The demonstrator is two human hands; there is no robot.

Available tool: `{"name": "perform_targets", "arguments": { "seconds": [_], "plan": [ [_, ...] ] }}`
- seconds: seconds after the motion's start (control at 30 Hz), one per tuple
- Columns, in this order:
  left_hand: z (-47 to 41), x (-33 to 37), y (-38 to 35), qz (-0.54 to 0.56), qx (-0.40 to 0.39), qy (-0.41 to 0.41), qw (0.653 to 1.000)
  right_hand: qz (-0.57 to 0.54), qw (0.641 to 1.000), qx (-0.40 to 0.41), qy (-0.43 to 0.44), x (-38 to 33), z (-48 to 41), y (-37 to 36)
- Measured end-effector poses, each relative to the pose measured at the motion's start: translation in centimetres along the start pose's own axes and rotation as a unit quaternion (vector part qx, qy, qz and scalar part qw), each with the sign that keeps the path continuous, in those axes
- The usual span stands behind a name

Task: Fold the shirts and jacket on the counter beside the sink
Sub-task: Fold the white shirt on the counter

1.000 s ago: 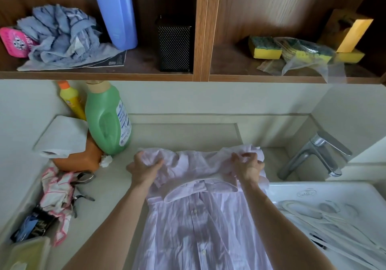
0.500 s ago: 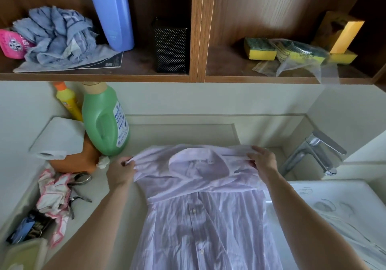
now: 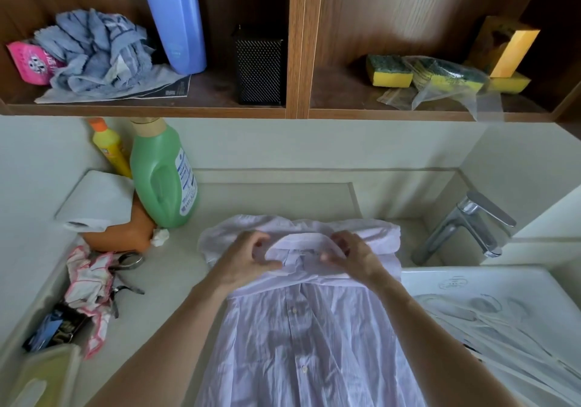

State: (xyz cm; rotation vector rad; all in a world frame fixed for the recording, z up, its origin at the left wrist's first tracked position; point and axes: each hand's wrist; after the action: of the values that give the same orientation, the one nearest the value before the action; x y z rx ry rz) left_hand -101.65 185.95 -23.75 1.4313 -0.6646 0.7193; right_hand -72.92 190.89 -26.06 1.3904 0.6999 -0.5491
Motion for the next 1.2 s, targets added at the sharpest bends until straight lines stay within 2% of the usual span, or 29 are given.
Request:
{"name": "perform_targets", "arguments": {
  "seconds": [0.03,0.07,0.13,0.2,0.23,0.27,0.33,0.4,0.43,0.47,0.5,0.53,0.6,0.63,0.7,0.77,0.83,0.9,1.0,1.07,1.13,1.2],
  "plan": [
    [0.2,0.4,-0.9,-0.042,-0.039,-0.015,0.998,0.063,0.997,-0.034,0.030,0.0,0.2,-0.6],
    [0.3,0.5,-1.5,-0.078,-0.035,-0.028,0.996,0.105,0.993,-0.032,0.051,0.1,0.4,-0.9],
    [0.5,0.8,-1.8,-0.082,0.044,-0.036,0.995,0.092,0.991,0.044,0.089,-0.1,0.6,-0.6],
    [0.8,1.3,-1.4,-0.047,0.131,-0.086,0.987,0.036,0.977,0.162,0.135,-0.1,0.6,0.7],
    [1.0,1.6,-1.1,-0.036,0.145,-0.122,0.981,0.015,0.967,0.200,0.155,0.1,0.5,1.5],
    [1.2,1.6,-0.7,-0.027,0.128,-0.139,0.982,0.007,0.961,0.210,0.178,0.5,0.6,2.1],
    [1.7,1.4,-0.5,-0.027,0.013,-0.082,0.996,0.052,0.972,0.133,0.188,1.4,1.2,3.0],
    [2.6,1.1,-0.8,-0.070,-0.113,0.041,0.990,0.142,0.978,-0.056,0.144,2.4,2.2,3.5],
    [2.9,0.4,-1.1,-0.091,-0.147,0.082,0.982,0.158,0.971,-0.144,0.108,2.9,2.5,3.5],
    [3.1,-0.2,-1.3,-0.102,-0.148,0.093,0.979,0.147,0.967,-0.195,0.067,3.3,2.8,3.3],
    [3.3,-0.8,-1.5,-0.093,-0.123,0.092,0.984,0.113,0.976,-0.188,0.021,3.1,3.1,3.1],
    [3.4,-1.2,-1.6,-0.083,-0.086,0.084,0.989,0.088,0.987,-0.132,-0.004,2.9,3.0,2.9],
    [3.5,-2.1,-1.9,-0.080,0.027,0.057,0.995,0.142,0.989,0.027,0.029,2.1,2.5,2.3],
    [3.8,-2.2,-2.1,-0.082,0.101,0.047,0.990,0.152,0.983,0.076,0.064,1.5,2.3,1.7],
    [4.7,-2.3,-2.7,-0.093,0.209,0.051,0.972,0.115,0.979,0.097,0.138,-0.1,2.3,0.3],
    [5.8,-2.7,-3.6,-0.114,0.244,0.075,0.960,0.096,0.979,0.051,0.173,-1.1,2.5,-1.1],
    [6.9,-3.6,-3.9,-0.117,0.241,0.097,0.959,0.117,0.982,-0.038,0.144,-0.7,2.8,-2.9],
    [7.8,-5.0,-3.8,-0.110,0.185,0.068,0.974,0.170,0.973,-0.097,0.120,0.4,3.0,-4.4],
    [8.0,-6.6,-2.7,-0.089,0.094,0.025,0.991,0.248,0.955,-0.108,0.120,1.7,3.0,-5.9],
    [7.6,-7.5,-1.3,-0.069,0.120,0.030,0.990,0.283,0.946,-0.104,0.123,1.8,2.5,-6.5],
    [7.3,-8.4,0.2,-0.074,0.138,0.078,0.985,0.292,0.943,-0.099,0.122,2.0,2.1,-6.9],
    [7.1,-8.4,1.1,-0.101,0.117,0.150,0.976,0.290,0.945,-0.092,0.118,2.2,1.6,-7.1]
  ]
}}
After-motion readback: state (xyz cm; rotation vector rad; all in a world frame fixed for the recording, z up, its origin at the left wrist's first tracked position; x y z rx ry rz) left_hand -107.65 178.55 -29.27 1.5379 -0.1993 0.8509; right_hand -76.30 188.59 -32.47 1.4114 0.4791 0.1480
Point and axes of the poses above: each hand's wrist, its own z-axis away from the middle knuckle, its own y-axis out of the back of the hand, x = y × z, and after that the axes turned 8 degrees about x, right-handed
